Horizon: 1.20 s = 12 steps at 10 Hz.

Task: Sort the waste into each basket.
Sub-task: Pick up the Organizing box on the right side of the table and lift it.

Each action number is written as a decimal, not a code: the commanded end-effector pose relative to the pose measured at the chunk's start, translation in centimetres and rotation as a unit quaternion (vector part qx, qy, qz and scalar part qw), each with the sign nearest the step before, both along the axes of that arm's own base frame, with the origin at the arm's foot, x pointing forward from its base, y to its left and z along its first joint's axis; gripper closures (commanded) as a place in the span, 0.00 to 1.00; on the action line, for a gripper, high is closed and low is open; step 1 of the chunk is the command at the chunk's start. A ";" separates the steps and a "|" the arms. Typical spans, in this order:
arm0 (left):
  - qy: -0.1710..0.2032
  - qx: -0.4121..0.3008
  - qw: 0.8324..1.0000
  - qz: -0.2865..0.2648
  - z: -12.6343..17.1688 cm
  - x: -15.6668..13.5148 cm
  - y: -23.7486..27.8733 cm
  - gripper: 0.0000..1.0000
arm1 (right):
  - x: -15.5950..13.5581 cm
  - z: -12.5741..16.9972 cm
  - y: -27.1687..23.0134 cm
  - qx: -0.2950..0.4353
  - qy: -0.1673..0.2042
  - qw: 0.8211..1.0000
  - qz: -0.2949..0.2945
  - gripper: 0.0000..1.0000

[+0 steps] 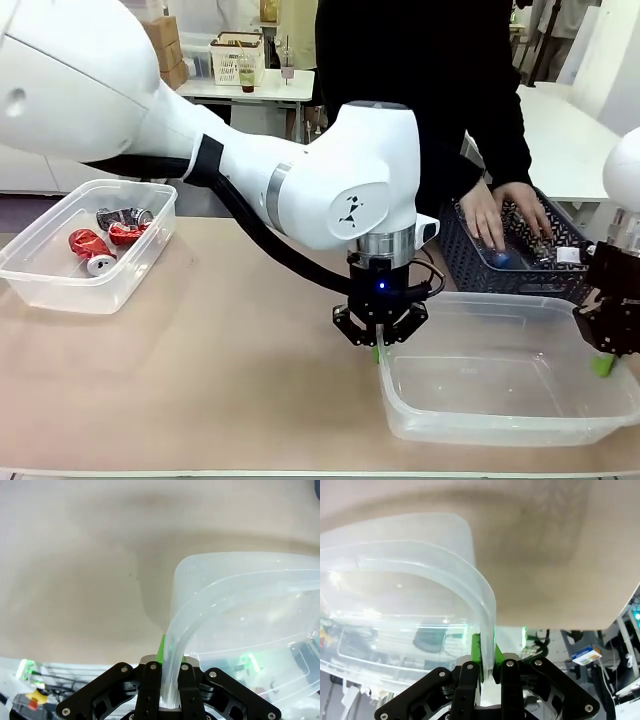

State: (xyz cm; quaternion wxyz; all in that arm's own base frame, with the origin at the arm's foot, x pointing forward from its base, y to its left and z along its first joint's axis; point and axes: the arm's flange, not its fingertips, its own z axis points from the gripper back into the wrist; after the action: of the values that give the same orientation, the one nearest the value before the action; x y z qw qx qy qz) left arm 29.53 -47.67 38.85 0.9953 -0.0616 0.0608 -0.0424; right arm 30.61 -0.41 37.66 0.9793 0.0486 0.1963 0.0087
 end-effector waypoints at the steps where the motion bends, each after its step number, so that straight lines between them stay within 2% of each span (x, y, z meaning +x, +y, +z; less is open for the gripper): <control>1: -0.002 0.012 1.000 -0.023 3.1 -1.7 3.1 1.00 | -5.4 1.5 3.4 0.006 0.049 0.999 0.021 1.00; 2: -0.011 0.033 0.999 -0.007 4.4 -1.3 4.4 1.00 | -4.8 3.7 5.0 -0.006 0.041 0.998 0.041 1.00; 4: -0.028 0.033 0.999 0.026 5.6 -1.5 6.9 1.00 | -3.7 6.0 7.9 -0.007 0.032 0.997 0.068 1.00; 5: -0.027 0.026 0.998 0.042 5.9 -1.8 7.8 1.00 | -3.8 6.3 8.6 0.001 0.038 0.996 0.077 1.00; 6: -0.007 0.035 0.999 0.009 5.3 -1.7 4.7 1.00 | -4.0 5.1 6.7 0.001 0.018 0.999 0.047 1.00; 9: -0.007 0.035 0.999 0.009 5.3 -1.7 4.7 1.00 | -4.0 5.1 6.7 0.001 0.018 0.999 0.047 1.00; 10: -0.004 0.037 0.999 0.012 5.4 -2.3 5.2 0.96 | -3.5 5.8 7.1 0.000 0.012 0.999 0.041 0.95; 12: -0.032 0.052 0.997 0.035 8.2 -0.8 7.6 0.96 | -0.5 8.2 13.2 0.008 0.008 0.994 0.105 0.95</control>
State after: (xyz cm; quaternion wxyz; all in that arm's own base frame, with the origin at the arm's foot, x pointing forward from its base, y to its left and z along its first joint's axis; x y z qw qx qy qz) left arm 28.25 -41.34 45.33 0.9984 -0.0147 0.0521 -0.0186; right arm 28.19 8.89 44.35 0.9756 0.0297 0.2049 0.0725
